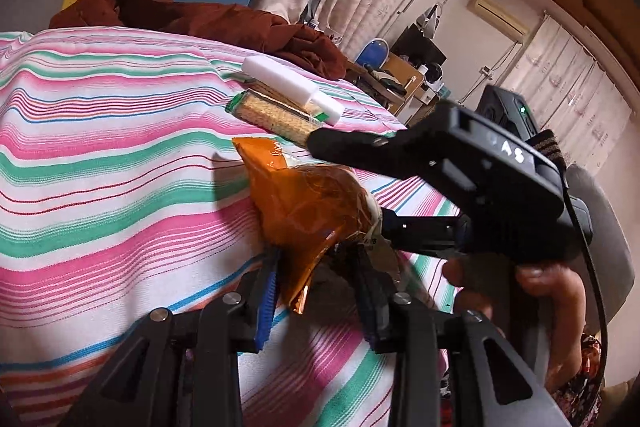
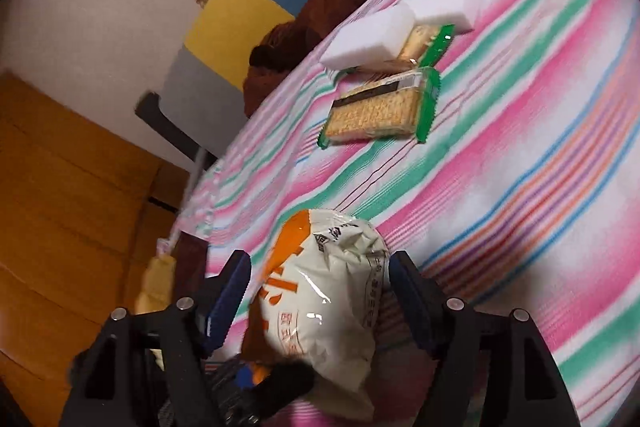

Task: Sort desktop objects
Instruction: 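Lift the snack bag with the right tool and adjust its grip, then carry the snack bag over the gold tray and open the right tool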

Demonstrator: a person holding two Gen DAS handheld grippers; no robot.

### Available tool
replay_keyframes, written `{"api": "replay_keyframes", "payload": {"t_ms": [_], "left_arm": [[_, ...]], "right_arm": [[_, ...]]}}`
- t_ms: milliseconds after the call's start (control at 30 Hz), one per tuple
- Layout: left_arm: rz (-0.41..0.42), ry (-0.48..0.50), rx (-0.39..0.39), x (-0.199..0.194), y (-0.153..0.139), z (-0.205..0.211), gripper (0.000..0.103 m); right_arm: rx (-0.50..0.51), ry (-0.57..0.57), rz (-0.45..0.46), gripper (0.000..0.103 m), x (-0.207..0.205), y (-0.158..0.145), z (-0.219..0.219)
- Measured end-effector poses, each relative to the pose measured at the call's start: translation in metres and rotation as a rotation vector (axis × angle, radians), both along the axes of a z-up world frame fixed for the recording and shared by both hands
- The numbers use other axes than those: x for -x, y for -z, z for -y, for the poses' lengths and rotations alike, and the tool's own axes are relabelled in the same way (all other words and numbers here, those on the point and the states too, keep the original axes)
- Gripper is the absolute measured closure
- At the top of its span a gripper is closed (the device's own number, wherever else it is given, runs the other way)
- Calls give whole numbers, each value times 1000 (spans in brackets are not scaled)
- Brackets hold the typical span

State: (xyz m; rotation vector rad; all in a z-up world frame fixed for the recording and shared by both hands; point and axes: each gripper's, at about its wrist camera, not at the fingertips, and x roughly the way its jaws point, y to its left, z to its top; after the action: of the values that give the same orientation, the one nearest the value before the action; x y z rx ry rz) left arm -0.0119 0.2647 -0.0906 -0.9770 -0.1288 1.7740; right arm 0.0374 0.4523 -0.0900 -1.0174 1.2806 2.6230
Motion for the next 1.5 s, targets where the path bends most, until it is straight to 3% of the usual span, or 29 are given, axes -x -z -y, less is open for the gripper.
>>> {"api": "replay_keyframes", "payload": {"t_ms": [133, 300, 433, 533, 867, 1167, 1500], "left_arm": [[-2, -21, 23, 1, -2, -1, 60], [-109, -21, 60, -6, -13, -8, 56], [-67, -12, 29, 1, -5, -6, 52], [-89, -19, 21, -3, -6, -3, 54], [-165, -51, 15, -22, -22, 11, 55], [-194, -180, -28, -26, -56, 57, 56], [-125, -401, -84, 2, -84, 156, 56]], "right_arm": [[-96, -11, 2, 37, 3, -2, 11], [-130, -25, -12, 40, 4, -3, 13], [-218, -33, -18, 46, 4, -10, 25], [-270, -34, -14, 47, 5, -15, 33], [-230, -20, -40, 48, -8, -26, 42], [-230, -87, -121, 48, -3, -60, 81], [-218, -307, -208, 49, 41, -94, 171]]}}
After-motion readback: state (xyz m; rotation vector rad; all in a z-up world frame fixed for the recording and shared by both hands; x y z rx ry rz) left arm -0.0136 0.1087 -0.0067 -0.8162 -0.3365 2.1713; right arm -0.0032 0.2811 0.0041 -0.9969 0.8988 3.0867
